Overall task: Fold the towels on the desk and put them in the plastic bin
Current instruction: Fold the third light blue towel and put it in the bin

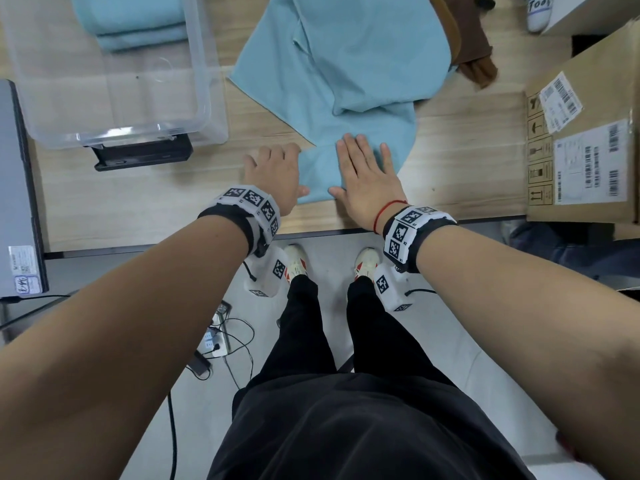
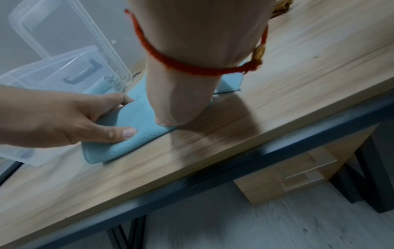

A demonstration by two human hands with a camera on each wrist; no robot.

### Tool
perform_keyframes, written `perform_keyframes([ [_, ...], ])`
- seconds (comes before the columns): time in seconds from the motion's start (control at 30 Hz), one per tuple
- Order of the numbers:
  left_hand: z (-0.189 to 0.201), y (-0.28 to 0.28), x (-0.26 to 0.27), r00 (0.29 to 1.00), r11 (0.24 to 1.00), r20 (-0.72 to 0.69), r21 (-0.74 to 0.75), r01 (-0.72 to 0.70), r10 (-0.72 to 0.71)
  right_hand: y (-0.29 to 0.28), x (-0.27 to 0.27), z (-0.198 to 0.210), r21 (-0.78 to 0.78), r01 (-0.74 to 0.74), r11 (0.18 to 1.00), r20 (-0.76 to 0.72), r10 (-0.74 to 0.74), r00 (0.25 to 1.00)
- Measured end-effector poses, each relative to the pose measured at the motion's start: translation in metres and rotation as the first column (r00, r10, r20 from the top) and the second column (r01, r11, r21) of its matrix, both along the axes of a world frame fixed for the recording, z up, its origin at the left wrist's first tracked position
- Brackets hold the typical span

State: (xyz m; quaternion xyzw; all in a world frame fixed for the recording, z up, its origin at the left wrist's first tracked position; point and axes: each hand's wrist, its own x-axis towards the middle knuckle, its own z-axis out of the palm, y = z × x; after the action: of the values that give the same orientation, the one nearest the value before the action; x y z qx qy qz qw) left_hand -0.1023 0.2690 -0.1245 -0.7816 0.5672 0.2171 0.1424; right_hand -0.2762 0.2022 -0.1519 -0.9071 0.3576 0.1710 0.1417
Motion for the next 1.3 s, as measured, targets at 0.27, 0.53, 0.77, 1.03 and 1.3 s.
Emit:
perform_keyframes([
  [0.27, 0.007, -0.001, -0.006, 1.0, 1.0, -0.01, 0.003, 0.013, -0.013, -0.002, 0.004, 0.013, -0.122, 0.067, 0.99, 0.097, -0.055, 0.994],
  [0.53, 0.042, 0.003, -0.011, 0.977, 0.995, -0.191, -0.049, 0.087, -0.094, -0.015, -0.004, 0.035, -0.049, 0.007, 0.999, 0.078, -0.003, 0.997],
  [0.77, 0.097, -0.01, -0.019, 0.958, 0.959, -0.115, -0.146, 0.245, -0.262, -0.039, -0.007, 0.085, 0.141, -0.08, 0.987, 0.123, 0.062, 0.99],
  [1.03, 0.168, -0.033, -0.01, 0.995, 0.991, -0.013, -0.094, 0.094, -0.096, -0.085, -0.011, 0.164, 0.32, 0.026, 0.947, 0.176, -0.087, 0.981],
  [1.3, 0.207, -0.035, 0.023, 0.975, 0.975, -0.102, -0.081, -0.206, 0.198, -0.112, 0.011, 0.214, 0.29, -0.058, 0.955, 0.42, -0.072, 0.905],
])
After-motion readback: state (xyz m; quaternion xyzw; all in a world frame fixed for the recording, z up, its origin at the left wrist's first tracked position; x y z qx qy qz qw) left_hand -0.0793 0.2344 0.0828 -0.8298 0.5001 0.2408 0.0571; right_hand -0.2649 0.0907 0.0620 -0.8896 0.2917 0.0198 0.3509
